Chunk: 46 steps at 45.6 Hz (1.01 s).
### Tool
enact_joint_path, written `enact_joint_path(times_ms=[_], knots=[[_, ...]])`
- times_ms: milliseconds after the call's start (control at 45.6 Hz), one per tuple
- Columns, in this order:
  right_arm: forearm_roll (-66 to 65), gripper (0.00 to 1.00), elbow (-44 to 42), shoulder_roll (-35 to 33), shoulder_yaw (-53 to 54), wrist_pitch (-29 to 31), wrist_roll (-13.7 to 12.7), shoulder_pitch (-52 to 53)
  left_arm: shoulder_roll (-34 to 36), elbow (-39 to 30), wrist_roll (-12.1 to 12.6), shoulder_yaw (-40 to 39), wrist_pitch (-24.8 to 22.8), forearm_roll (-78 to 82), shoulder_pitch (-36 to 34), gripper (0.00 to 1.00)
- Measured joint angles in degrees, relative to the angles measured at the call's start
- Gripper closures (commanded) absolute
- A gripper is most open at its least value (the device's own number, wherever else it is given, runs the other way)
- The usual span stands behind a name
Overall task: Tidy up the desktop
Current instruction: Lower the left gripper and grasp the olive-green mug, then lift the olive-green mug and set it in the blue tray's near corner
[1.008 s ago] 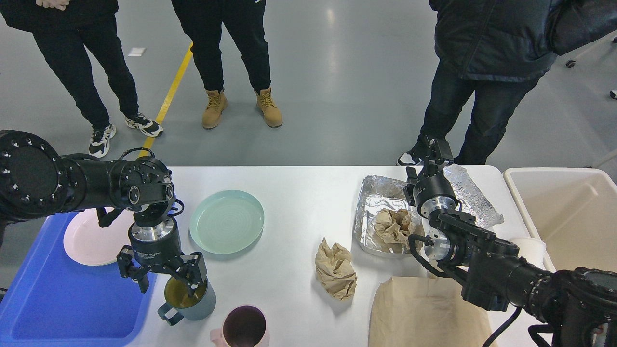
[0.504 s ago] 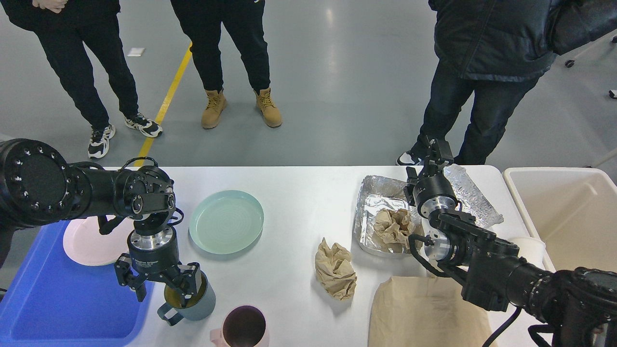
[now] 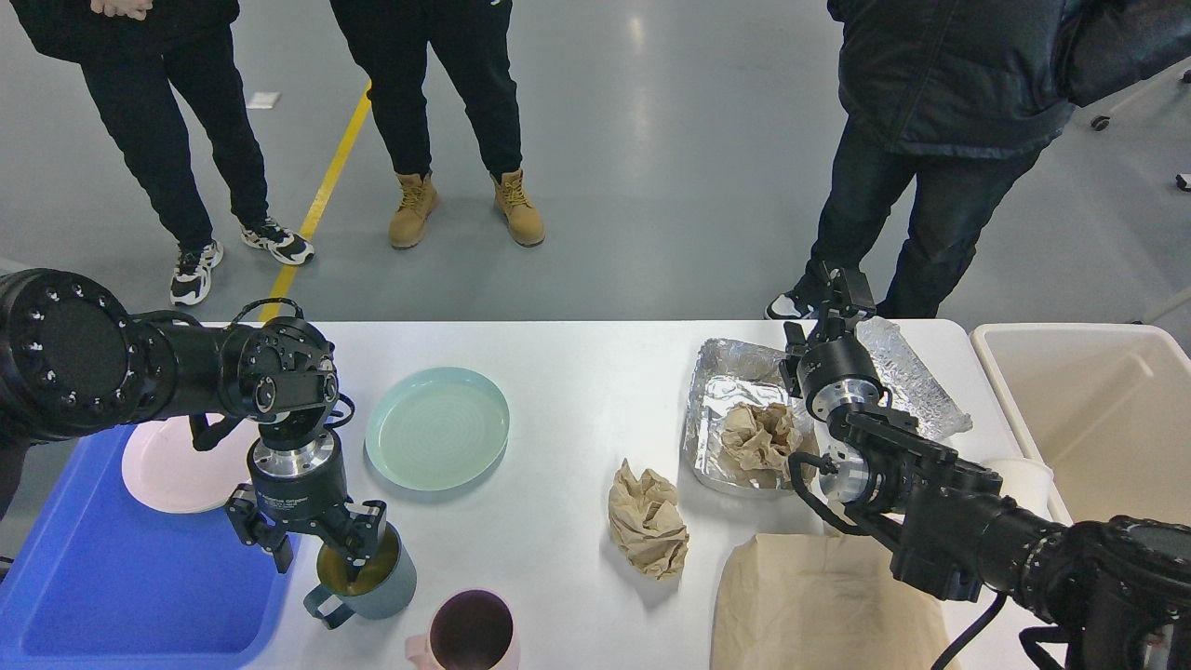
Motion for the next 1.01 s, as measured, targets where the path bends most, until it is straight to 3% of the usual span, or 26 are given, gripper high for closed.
enact_joint_path(times_ms=[241, 723, 1008], knots=[[0.0, 0.00, 0.0, 0.0, 0.0, 0.0, 0.0, 0.0, -0.1, 0.2, 0.0, -0.2, 4.4, 0.0, 0.4, 0.29], [0.0, 0.00, 0.0, 0.0, 0.0, 0.0, 0.0, 0.0, -1.2, 0.7, -0.2, -0.8, 2.5, -0.7, 1.1, 1.00], [0.0, 0.00, 0.0, 0.0, 0.0, 0.0, 0.0, 0.0, -0.6, 0.7, -0.3, -0.9, -3.0, -1.2, 0.2, 1.00]])
